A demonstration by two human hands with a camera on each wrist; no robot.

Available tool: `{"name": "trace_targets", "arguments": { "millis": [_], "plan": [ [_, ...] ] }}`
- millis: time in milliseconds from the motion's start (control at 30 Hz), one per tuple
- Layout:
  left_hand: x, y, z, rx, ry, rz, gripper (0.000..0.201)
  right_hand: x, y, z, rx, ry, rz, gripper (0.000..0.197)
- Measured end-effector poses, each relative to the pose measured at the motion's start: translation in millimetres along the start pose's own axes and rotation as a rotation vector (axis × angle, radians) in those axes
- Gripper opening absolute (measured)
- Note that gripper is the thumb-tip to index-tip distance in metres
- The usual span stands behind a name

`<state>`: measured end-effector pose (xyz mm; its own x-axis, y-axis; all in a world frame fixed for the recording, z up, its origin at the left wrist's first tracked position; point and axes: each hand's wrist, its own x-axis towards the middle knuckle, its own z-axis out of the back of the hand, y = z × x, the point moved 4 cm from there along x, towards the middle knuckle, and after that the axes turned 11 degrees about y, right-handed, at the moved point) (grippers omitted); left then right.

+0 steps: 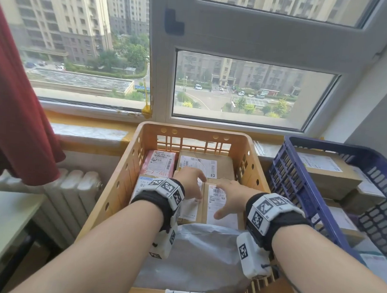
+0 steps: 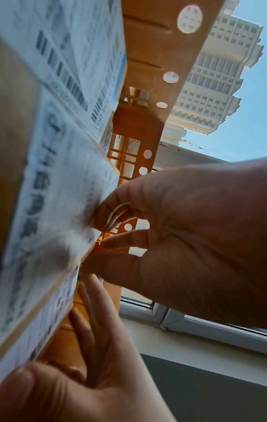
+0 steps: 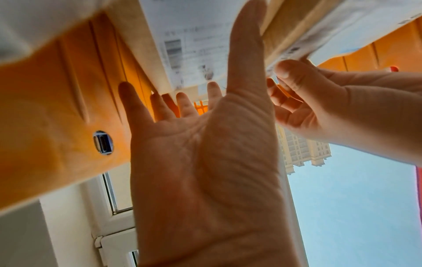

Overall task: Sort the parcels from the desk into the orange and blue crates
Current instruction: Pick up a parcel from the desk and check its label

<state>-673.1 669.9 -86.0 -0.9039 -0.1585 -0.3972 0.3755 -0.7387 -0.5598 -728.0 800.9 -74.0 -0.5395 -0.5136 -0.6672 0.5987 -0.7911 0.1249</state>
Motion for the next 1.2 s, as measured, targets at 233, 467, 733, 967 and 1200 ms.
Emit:
{"name": "trace_targets", "arguments": {
  "millis": [233, 467, 733, 967, 1200],
  "plan": [
    [-22, -8, 14, 0.016, -0.071, -0.007, 0.036, -9, 13, 17, -0.004, -0.064, 0.063, 0.07],
    [-52, 2, 28, -0.011, -0.164, 0.041, 0.032, -22, 44, 28, -0.011, -0.126, 0.172, 0.051],
    [-108, 31, 60, -0.02, -0.292, 0.099, 0.03, -42, 108, 37, 0.043, -0.141, 0.306, 0.033],
    [-177, 82, 90, -0.033, -0.397, 0.182, 0.017, -52, 191, 29, 0.047, -0.152, 0.371, 0.021],
    [-271, 171, 107, -0.1, -0.488, 0.302, 0.017, -74, 311, 1, -0.027, -0.148, 0.461, 0.021]
  ]
}}
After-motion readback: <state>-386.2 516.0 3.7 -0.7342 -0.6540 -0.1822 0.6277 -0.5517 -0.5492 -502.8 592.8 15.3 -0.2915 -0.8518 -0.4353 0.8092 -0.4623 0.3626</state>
